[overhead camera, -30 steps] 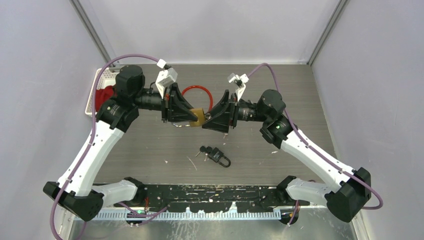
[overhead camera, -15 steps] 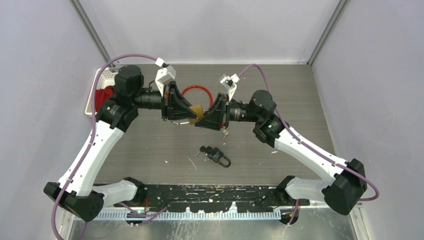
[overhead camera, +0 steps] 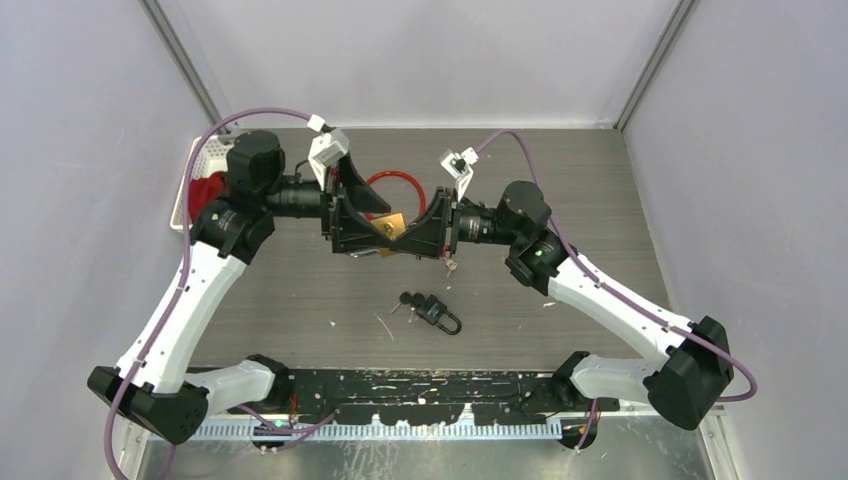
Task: Unlock with the key
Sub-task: Unlock the lock.
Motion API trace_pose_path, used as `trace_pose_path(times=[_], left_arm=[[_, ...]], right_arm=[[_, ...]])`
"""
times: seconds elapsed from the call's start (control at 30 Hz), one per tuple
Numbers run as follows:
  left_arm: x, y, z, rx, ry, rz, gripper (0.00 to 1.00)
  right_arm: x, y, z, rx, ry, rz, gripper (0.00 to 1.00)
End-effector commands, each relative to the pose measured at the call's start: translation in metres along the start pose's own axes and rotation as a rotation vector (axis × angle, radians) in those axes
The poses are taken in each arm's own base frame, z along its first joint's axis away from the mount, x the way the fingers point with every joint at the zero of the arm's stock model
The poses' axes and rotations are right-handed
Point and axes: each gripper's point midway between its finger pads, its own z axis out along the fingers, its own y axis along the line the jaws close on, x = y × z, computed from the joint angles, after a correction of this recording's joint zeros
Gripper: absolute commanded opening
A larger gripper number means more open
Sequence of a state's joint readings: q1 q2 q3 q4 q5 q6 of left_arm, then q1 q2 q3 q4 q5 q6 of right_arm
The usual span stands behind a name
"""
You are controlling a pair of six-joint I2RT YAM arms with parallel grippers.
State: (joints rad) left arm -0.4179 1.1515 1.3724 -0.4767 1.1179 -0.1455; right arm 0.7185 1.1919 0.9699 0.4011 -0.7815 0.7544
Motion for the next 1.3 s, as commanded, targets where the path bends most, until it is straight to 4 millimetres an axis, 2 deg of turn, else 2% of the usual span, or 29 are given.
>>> trace_pose_path(times=[0.0,0.13,0.23,0.33,0.67,0.87,0.97,1.03,1.13,1.17,1.27], left_arm=[[-0.032,-0.009,-0.019,-0.026,-0.049,0.111,0.92],[-0.006,-0.011,-0.034,0.013,0.048,0.034,0.99],[0.017,-0.012,-0.041,0.002,0.111,0.074,1.0],[0.036,0.004,-0.046,-0.094,0.159,0.114,1.0],[0.063,0.04,-0.049,-0.226,0.209,0.139,1.0],[0.062,0.073,-0.06,-0.398,0.235,0.204,0.99],[0.052,0.078,-0.059,-0.432,0.189,0.215,0.99],[0.046,0.069,-0.054,-0.395,0.143,0.183,0.99],[0.039,0.035,-0.041,-0.208,0.092,0.15,0.99],[0.036,0.033,-0.04,-0.199,0.075,0.134,0.99],[0.028,0.047,-0.044,-0.299,0.054,0.173,0.99]], right_arm=[[-0.022,0.018,-0.007,-0.027,-0.077,-0.039,0.01],[-0.029,0.011,-0.019,0.003,-0.097,-0.04,0.01],[-0.031,0.012,-0.021,-0.003,-0.096,-0.041,0.01],[-0.029,0.015,-0.021,-0.022,-0.09,-0.04,0.01],[-0.029,0.018,-0.018,-0.07,-0.088,-0.009,0.01],[-0.025,0.015,-0.017,-0.072,-0.072,0.008,0.01],[-0.025,0.015,-0.016,-0.082,-0.075,0.015,0.01],[-0.024,0.015,-0.016,-0.085,-0.078,0.02,0.01],[-0.023,0.013,-0.016,-0.084,-0.078,0.027,0.01],[-0.022,0.014,-0.017,-0.085,-0.076,0.028,0.01],[-0.023,0.016,-0.017,-0.091,-0.076,0.027,0.01]])
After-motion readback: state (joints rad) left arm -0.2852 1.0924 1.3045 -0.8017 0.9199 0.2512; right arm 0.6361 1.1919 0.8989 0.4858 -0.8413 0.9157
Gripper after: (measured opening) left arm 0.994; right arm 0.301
